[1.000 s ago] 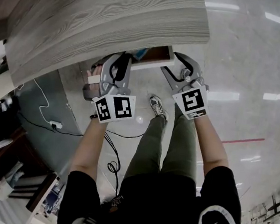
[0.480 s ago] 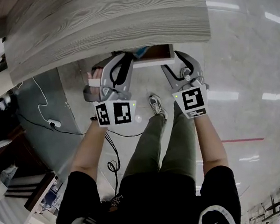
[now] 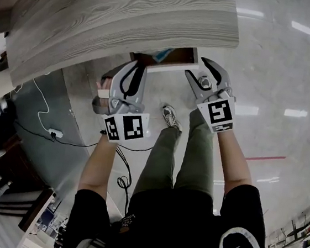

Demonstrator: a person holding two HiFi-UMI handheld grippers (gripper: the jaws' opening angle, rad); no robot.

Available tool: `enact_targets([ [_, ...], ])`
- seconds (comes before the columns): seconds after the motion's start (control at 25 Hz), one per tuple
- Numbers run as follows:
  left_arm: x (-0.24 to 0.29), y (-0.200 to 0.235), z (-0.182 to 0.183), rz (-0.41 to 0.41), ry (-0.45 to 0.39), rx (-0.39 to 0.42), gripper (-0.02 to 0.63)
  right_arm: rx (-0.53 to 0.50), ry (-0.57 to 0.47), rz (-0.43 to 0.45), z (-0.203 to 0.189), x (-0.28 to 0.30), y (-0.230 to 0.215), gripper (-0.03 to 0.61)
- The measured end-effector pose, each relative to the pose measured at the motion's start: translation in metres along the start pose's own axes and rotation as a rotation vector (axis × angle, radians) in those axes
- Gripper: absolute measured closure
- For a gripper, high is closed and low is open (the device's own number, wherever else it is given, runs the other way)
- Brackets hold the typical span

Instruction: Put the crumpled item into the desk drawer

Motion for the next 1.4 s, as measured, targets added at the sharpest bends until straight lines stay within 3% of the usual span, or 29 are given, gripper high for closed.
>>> enact_targets([
  [0.48,-0.042,0.017,0.005,0.073,-0.096,-0.144,0.497,0.037,0.003,-0.055,0.035,-0.037,0.004,0.369],
  [0.56,-0.048,0.02,0.007,0.087,-0.112,-0.174,0.506,0.035,-0.016,-0.069,0.043,-0.043,0.004,0.459],
  [0.72,-0.064,0.024,0.012,0.102,-0.145,-0.214,0.526,0.023,-0.054,-0.102,0.063,-0.056,0.005,0.55],
  [0.84,-0.075,0.027,0.015,0.113,-0.175,-0.251,0.555,0.012,-0.075,-0.115,0.078,-0.063,0.008,0.574],
  [1.4,-0.141,0.035,0.033,0.158,-0.29,-0.353,0.561,-0.012,-0.127,-0.137,0.153,-0.111,0.039,0.575],
])
Point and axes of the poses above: the fingertips, and each gripper's own axes: x forward along the fingers, y to its left, z out of its top, the point moved 6 cm from there along -x, backward along the fingers, and after that the axes turned 9 degrees about -z, right-handed, at the moved point
